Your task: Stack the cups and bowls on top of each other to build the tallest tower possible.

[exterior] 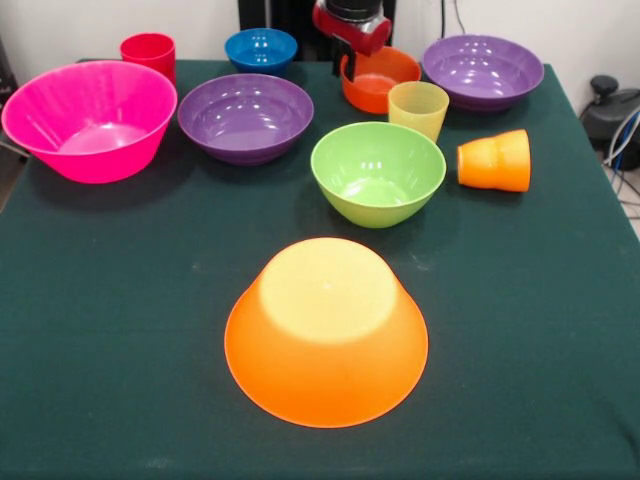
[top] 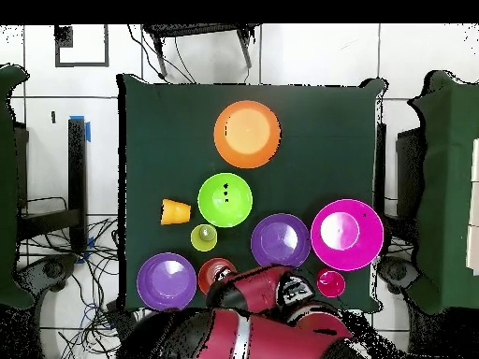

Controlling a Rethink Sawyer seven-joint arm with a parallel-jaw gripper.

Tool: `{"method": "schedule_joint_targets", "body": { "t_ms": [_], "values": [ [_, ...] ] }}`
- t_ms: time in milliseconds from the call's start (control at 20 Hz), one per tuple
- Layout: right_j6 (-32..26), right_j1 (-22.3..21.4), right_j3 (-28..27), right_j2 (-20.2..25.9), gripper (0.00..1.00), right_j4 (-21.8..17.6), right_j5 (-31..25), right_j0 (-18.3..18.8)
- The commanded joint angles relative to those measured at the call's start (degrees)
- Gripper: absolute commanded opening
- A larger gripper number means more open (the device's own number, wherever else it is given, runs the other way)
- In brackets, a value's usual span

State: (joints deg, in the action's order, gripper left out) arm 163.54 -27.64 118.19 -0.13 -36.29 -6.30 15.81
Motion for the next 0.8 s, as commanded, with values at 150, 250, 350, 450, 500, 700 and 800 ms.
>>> {"method": "schedule_joint_targets", "body": {
  "t_ms": [150,250,350,450,500,700,800],
  "values": [
    [-18.0,-1.4,-7.5,15.9,0.0,-5.3,-10.2,12.5],
    [-20.7,-1.9,-7.0,18.6,0.0,-5.7,-12.6,16.0],
    [-23.6,-3.0,-6.2,22.0,0.0,-4.7,-16.8,19.7],
    [-25.0,-4.5,-5.5,24.4,0.0,-3.1,-20.3,21.6],
    [-25.3,-5.2,-5.2,25.3,0.0,-2.4,-21.7,22.3],
    [-26.5,-6.0,-5.3,28.9,0.0,-0.5,-25.5,24.6],
    [-27.1,-6.7,-5.3,30.6,0.0,0.7,-27.5,25.6]
  ]
}}
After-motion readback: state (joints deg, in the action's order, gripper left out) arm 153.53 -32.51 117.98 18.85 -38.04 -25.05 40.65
